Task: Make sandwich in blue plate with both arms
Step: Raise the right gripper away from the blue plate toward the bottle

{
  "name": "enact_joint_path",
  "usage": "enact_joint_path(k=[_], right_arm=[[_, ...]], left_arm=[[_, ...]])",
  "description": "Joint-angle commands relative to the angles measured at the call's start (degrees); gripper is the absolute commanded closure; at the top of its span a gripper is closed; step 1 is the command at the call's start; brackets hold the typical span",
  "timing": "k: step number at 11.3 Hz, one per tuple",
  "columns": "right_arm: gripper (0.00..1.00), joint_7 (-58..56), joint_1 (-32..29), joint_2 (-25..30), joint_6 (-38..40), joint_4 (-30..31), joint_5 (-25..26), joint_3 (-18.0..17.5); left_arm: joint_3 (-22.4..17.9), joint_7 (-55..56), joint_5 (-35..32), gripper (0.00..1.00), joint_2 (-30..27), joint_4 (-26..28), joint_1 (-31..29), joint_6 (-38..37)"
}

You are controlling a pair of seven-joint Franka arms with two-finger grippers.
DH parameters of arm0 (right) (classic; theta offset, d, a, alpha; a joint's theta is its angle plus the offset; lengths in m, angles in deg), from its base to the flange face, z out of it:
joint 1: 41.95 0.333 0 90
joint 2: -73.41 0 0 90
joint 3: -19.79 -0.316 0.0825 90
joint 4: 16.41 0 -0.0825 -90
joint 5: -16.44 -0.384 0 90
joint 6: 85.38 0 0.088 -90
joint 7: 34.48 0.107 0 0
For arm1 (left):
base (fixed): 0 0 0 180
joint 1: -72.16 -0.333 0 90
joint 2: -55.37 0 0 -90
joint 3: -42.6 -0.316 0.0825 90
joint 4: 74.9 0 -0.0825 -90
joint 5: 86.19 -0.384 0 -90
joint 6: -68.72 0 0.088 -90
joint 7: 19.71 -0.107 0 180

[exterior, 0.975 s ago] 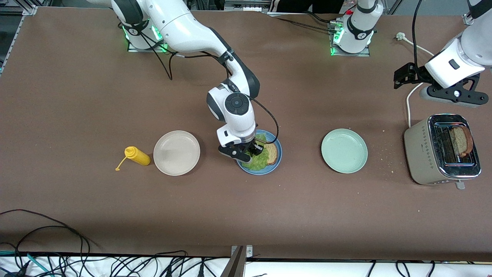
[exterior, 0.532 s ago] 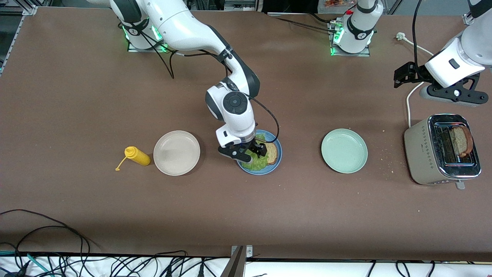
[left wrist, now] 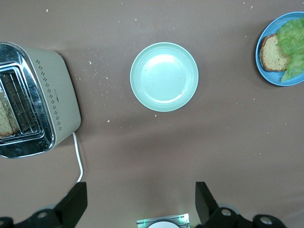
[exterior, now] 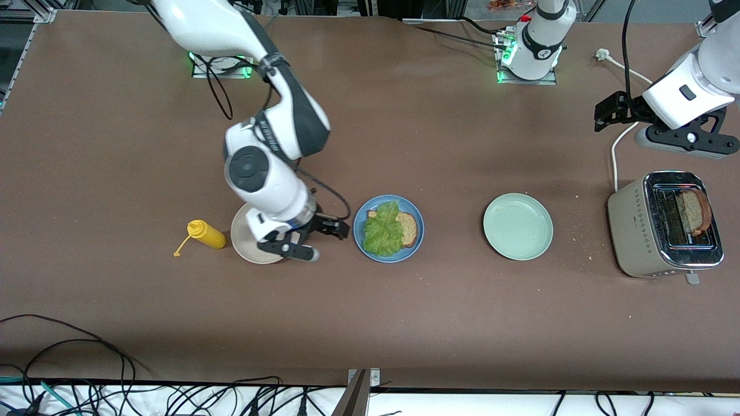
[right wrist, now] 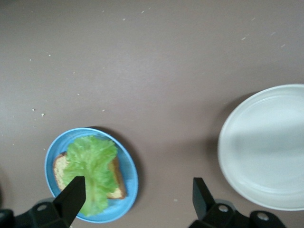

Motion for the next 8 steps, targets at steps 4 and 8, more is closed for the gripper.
enact_joint_path(k=[4, 8], right_arm=[[0.0, -34.05, -14.82, 11.61, 11.56, 11.21, -1.49, -3.95], [0.0, -63.32, -25.02, 12.31, 16.77, 11.39, -1.4, -4.39]], left_arm=[[0.12, 0.19, 0.57, 0.0, -0.17, -1.15, -0.41, -1.37], [0.21, 0.28, 0.57, 0.0, -0.17, -1.15, -0.41, -1.37]])
